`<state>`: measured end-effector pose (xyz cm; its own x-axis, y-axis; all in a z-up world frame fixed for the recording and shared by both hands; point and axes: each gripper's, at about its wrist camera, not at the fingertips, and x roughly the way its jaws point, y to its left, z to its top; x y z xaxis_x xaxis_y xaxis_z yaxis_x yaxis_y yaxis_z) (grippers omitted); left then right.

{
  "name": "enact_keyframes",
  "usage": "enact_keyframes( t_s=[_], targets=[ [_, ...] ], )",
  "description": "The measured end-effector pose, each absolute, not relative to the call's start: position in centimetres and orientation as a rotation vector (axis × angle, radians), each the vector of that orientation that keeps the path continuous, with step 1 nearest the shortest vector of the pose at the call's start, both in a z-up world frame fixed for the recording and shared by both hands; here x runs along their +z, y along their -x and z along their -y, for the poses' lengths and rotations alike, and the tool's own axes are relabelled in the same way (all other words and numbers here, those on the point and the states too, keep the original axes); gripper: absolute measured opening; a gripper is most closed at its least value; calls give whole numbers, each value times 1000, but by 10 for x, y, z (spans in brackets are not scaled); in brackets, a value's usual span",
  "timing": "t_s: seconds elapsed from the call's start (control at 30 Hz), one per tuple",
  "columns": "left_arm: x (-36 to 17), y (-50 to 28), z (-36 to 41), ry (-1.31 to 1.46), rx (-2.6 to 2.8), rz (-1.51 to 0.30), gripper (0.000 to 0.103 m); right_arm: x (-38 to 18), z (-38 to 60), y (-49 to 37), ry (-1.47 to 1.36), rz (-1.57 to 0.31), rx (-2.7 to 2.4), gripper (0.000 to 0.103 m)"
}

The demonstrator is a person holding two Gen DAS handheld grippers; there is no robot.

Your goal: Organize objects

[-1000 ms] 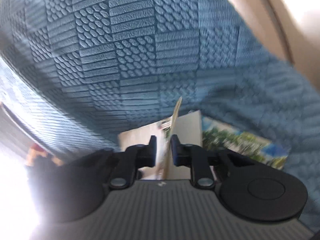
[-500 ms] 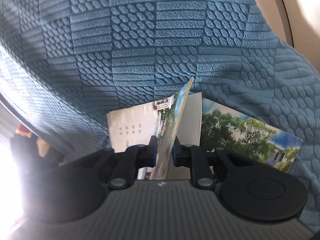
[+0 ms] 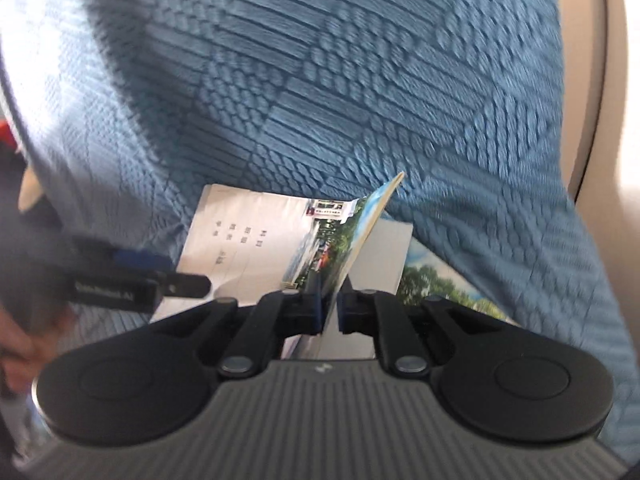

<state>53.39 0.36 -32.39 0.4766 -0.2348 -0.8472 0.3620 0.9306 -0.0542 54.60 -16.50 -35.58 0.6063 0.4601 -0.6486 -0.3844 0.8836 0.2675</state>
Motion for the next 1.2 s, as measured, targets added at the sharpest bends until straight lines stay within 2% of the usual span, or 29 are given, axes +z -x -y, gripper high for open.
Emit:
enact_keyframes(
  t_s=[0.23,0.47,0.83,1.03,1.1,1.13,1.17,1.2],
  targets=[
    [-279,-531,5,-396,-532,-905,69,-340,158,-530,84,-671,560,9],
    [-259,-536,29,-553,-710,-851,75,-326,155,-502,307,-546,675,9],
    [-246,-522,55,-963,-931,-748,74,-323,153,-465,589,-394,853,7],
    [-262,-510,83,-1142,-1027,-708,66,-324,155,-455,663,-356,880,6],
    [-268,-509,88,-1179,-1053,-720,57,-324,156,-454,671,-347,883,6],
    [-273,-507,92,-1195,-1069,-727,46,-323,156,-454,667,-345,885,6],
    [-277,-508,95,-1210,-1083,-738,40,-322,157,-454,664,-343,887,6],
    [-280,-507,97,-1227,-1084,-732,39,-322,158,-455,660,-341,886,6]
  ],
)
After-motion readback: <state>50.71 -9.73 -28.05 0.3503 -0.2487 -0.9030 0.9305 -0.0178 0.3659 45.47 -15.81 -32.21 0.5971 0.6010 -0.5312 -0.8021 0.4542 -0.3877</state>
